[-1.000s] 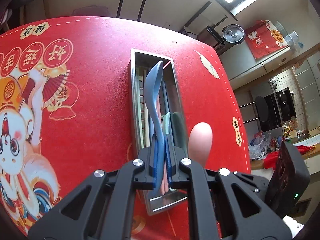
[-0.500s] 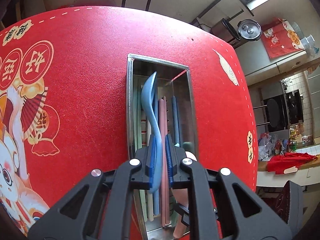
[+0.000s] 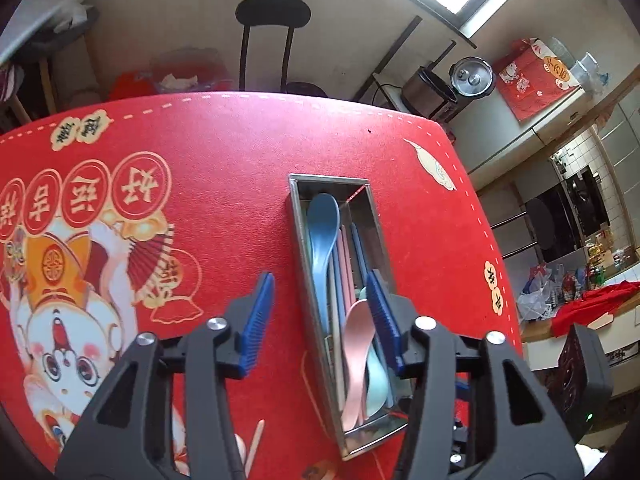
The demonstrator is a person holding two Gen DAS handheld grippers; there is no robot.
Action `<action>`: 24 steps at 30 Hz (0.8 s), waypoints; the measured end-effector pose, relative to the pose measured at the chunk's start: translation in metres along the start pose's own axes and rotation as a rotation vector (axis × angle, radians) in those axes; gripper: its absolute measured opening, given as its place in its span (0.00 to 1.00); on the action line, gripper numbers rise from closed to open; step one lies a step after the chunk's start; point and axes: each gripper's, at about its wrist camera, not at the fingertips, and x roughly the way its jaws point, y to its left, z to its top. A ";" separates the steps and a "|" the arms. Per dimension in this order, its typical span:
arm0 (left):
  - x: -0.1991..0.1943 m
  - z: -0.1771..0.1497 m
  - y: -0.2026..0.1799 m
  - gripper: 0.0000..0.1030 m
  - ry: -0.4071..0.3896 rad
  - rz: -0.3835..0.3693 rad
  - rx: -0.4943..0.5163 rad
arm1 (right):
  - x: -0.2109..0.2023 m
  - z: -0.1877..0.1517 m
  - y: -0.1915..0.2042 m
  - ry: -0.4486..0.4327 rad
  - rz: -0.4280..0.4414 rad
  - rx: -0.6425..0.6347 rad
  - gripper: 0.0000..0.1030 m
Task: Organize utensils
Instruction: 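Open both tools to release the spoons into the steel tray, then move both tools back over the cream spoon and cream chopstick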
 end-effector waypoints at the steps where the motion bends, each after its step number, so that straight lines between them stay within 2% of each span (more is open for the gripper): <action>1: -0.011 -0.005 0.004 0.64 -0.021 0.011 0.009 | -0.004 -0.004 0.001 -0.006 0.004 0.008 0.45; 2: -0.023 -0.011 0.008 0.69 -0.042 0.021 0.020 | -0.007 -0.009 0.003 -0.010 0.010 0.015 0.52; 3: -0.033 -0.018 0.012 0.69 -0.057 0.030 0.031 | -0.011 -0.014 0.004 -0.013 0.010 0.022 0.59; 5: -0.054 -0.032 0.024 0.70 -0.068 0.049 0.042 | -0.015 -0.021 0.013 -0.017 0.013 0.025 0.68; 6: -0.063 -0.040 0.030 0.84 -0.074 0.061 0.042 | -0.016 -0.026 0.017 -0.015 0.018 0.023 0.76; 7: -0.073 -0.049 0.034 0.91 -0.086 0.076 0.038 | -0.017 -0.028 0.021 -0.015 0.018 0.022 0.80; 9: -0.092 -0.070 0.046 0.93 -0.126 0.097 0.040 | -0.022 -0.039 0.027 -0.019 0.002 0.017 0.90; 11: -0.105 -0.091 0.058 0.94 -0.123 0.125 0.044 | -0.022 -0.050 0.034 -0.019 -0.030 0.010 0.94; 14: -0.118 -0.124 0.074 0.94 -0.120 0.178 0.050 | -0.016 -0.066 0.040 0.015 -0.068 0.014 0.94; 19: -0.122 -0.176 0.100 0.94 -0.082 0.255 0.044 | 0.000 -0.089 0.053 0.066 -0.060 0.019 0.94; 24: -0.125 -0.214 0.126 0.94 -0.058 0.305 0.018 | 0.018 -0.098 0.088 0.112 -0.090 -0.038 0.94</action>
